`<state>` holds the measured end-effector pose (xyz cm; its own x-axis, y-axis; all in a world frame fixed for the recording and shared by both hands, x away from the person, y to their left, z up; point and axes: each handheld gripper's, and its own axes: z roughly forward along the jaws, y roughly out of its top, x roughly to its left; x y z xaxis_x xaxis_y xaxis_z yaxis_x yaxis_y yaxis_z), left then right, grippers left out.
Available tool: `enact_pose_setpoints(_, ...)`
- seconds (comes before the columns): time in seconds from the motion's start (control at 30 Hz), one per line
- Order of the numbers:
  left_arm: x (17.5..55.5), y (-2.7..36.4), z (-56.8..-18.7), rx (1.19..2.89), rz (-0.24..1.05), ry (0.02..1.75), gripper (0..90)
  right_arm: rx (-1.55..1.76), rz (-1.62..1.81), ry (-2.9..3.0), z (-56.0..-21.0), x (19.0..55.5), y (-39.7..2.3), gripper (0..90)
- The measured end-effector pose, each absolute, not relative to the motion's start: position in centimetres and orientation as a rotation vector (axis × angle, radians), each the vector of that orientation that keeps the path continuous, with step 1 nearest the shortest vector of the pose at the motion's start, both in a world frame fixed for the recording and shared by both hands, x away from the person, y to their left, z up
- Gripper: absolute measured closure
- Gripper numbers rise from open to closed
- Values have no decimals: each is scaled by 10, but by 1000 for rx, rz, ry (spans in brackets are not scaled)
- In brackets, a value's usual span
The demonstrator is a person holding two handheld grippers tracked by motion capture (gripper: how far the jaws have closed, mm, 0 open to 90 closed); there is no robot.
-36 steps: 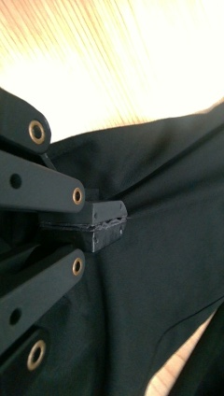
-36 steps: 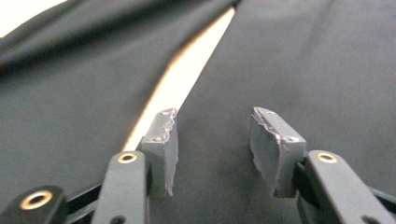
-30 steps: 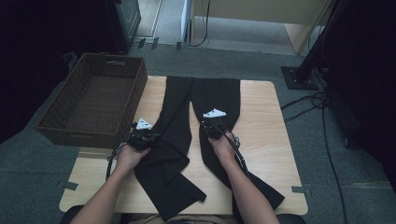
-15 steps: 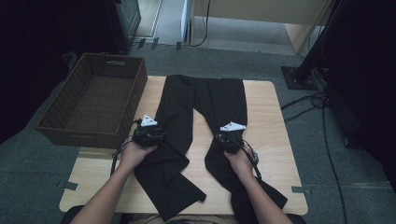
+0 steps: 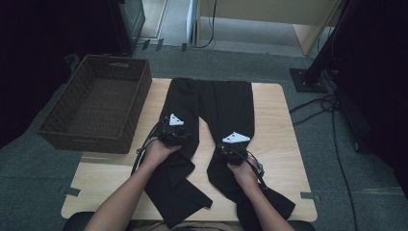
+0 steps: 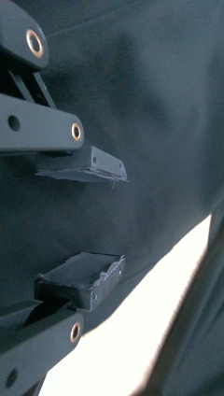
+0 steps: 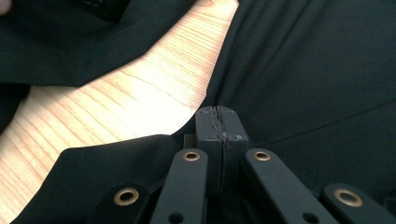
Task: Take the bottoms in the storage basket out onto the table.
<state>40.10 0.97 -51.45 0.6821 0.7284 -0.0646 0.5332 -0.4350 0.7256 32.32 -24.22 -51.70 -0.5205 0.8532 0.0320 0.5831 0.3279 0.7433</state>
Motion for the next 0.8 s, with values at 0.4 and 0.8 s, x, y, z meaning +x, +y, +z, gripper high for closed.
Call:
enact_pose_setpoints(0.4, 395, 4, -513, 2168, 285, 902, 900, 1258, 1045, 2206, -520, 326, -242, 897)
enact_pose_setpoints(0.8, 346, 20, -504, 2182, 231, 770, 900, 1326, 1010, 2209, -516, 321, -249, 899)
